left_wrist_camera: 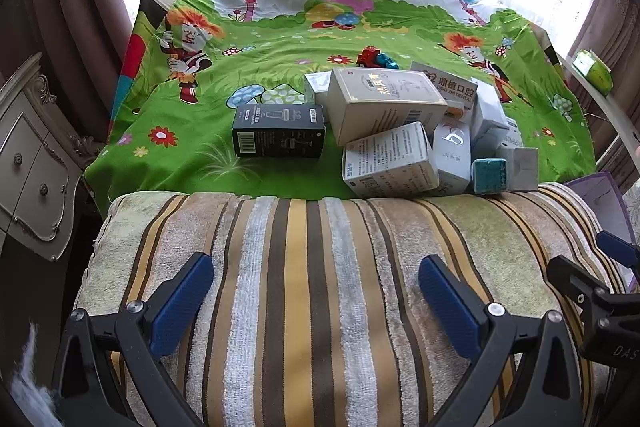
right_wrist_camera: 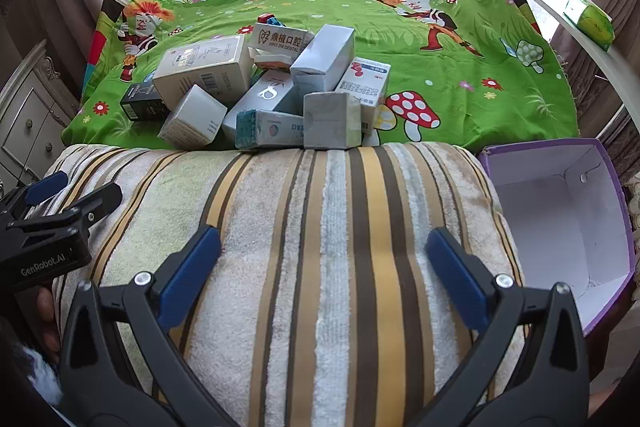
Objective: Organize rigid objects
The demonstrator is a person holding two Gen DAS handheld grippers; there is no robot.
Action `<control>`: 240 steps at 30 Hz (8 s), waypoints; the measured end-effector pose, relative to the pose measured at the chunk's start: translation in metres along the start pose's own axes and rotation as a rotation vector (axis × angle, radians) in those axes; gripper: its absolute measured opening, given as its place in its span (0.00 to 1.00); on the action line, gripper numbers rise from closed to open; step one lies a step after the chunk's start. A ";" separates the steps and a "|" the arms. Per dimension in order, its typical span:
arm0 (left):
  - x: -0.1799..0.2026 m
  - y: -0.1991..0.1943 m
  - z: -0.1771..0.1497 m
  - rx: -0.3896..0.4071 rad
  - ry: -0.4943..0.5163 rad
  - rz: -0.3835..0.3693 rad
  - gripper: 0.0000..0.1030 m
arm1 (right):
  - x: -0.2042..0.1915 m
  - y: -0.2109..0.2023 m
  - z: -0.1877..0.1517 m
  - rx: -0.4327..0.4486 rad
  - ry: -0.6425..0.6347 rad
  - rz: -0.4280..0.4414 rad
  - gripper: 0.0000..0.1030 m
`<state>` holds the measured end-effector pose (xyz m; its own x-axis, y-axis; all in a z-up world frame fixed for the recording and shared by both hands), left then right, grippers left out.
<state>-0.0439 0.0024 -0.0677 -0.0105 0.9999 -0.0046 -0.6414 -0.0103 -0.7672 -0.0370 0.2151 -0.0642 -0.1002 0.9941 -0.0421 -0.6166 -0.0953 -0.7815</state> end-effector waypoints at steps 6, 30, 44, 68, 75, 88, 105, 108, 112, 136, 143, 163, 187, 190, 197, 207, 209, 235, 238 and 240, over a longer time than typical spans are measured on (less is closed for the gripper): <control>0.001 -0.001 0.001 0.013 0.007 0.024 1.00 | -0.001 -0.001 0.003 0.007 0.003 0.002 1.00; 0.031 0.061 0.043 -0.163 -0.155 -0.357 0.99 | 0.015 0.043 0.033 -0.084 -0.065 0.063 1.00; 0.039 0.095 0.051 -0.229 -0.178 -0.397 0.99 | 0.017 0.073 0.067 -0.071 -0.002 0.049 0.92; 0.054 0.044 0.059 -0.063 -0.180 -0.459 0.71 | 0.038 0.041 0.047 -0.033 0.108 0.190 0.37; 0.098 0.024 0.066 -0.037 -0.119 -0.512 0.71 | 0.081 0.017 0.040 0.018 0.173 0.151 0.37; 0.229 -0.007 0.052 -0.059 0.121 -0.639 0.71 | 0.192 -0.013 0.002 0.056 0.350 -0.019 0.37; 0.319 -0.026 0.031 -0.072 0.320 -0.730 0.82 | 0.276 -0.035 -0.023 0.126 0.536 -0.204 0.50; 0.306 -0.024 0.036 -0.064 0.267 -0.713 0.82 | 0.274 -0.040 -0.017 0.178 0.504 -0.224 0.78; 0.279 -0.019 0.048 -0.039 0.201 -0.662 0.82 | 0.264 -0.045 -0.006 0.228 0.442 -0.209 0.86; 0.091 0.021 0.106 0.118 0.041 -0.235 0.82 | 0.157 -0.013 0.056 0.183 0.222 -0.051 0.86; 0.059 0.036 0.112 0.105 0.018 -0.110 0.82 | 0.132 0.003 0.076 0.168 0.159 -0.069 0.86; -0.017 0.044 0.116 0.095 -0.074 0.034 0.83 | 0.070 0.027 0.104 0.141 0.046 -0.035 0.99; 0.048 0.082 0.110 -0.049 -0.122 -0.120 0.94 | 0.017 0.078 0.112 0.063 -0.106 -0.035 0.99; 0.054 0.084 0.115 -0.045 -0.108 -0.085 1.00 | 0.016 0.084 0.113 0.055 -0.110 -0.047 0.99; 0.060 0.107 0.109 -0.116 -0.099 -0.038 1.00 | 0.017 0.099 0.113 0.030 -0.115 -0.060 0.93; 0.056 0.120 0.101 -0.144 -0.105 -0.015 0.99 | 0.011 0.112 0.110 -0.001 -0.126 -0.026 0.62; 0.055 0.117 0.101 -0.129 -0.118 -0.030 0.98 | 0.013 0.114 0.108 -0.006 -0.102 -0.005 0.48; 0.130 0.019 0.116 0.174 0.012 -0.235 0.98 | 0.083 0.032 0.099 0.191 0.095 0.046 0.37; 0.163 0.010 0.117 0.177 0.063 -0.291 0.98 | 0.109 0.021 0.093 0.207 0.119 0.016 0.37; 0.187 0.006 0.115 0.165 0.093 -0.329 0.98 | 0.129 0.014 0.087 0.217 0.130 -0.012 0.37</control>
<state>-0.1379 0.1883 0.0003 0.2817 0.9460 0.1607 -0.7140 0.3185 -0.6235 -0.1268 0.3376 -0.0259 0.0011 0.9922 -0.1245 -0.7718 -0.0783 -0.6311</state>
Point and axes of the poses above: each gripper's, at about its wrist camera, not at the fingertips, and y roughly the way its jaws point, x to its right, z to its top, the point moved 8 cm from there along y, roughly the way its jaws point, and after that the axes turned 6 degrees about x, right-handed, at the moved point
